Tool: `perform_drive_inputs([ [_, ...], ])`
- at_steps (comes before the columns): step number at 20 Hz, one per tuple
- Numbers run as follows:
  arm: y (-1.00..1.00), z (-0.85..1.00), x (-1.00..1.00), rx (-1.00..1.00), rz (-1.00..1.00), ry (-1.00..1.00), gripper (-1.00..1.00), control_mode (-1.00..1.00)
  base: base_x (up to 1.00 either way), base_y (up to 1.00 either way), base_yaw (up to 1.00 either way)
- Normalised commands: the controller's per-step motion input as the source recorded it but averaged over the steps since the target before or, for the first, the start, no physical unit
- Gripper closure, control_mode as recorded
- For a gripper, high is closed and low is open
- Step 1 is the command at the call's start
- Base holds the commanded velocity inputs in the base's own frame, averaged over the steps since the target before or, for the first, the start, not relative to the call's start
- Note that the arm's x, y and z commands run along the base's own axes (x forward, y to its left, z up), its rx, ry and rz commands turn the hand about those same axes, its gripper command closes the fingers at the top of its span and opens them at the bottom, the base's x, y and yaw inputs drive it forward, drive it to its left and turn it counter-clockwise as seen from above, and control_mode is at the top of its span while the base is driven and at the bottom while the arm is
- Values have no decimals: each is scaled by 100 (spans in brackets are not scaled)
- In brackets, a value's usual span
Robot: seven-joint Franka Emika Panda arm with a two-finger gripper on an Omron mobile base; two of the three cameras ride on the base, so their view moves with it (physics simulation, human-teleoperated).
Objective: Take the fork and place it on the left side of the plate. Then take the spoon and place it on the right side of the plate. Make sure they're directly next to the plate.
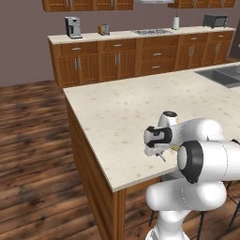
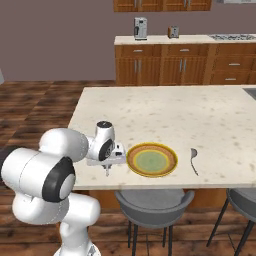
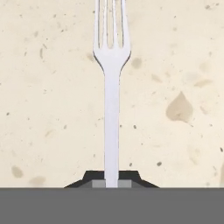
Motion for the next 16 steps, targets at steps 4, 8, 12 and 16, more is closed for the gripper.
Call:
perform_drive_inputs([
  [4,0,-26,16,0,0,10,100,-100,0,0,0],
  [8,0,-22,16,0,0,8,-100,-100,0,0,0],
  [12,0,-4,-2,0,0,1,-100,-100,0,0,0],
  [16,-2,10,-34,0,0,0,-100,-100,0,0,0],
])
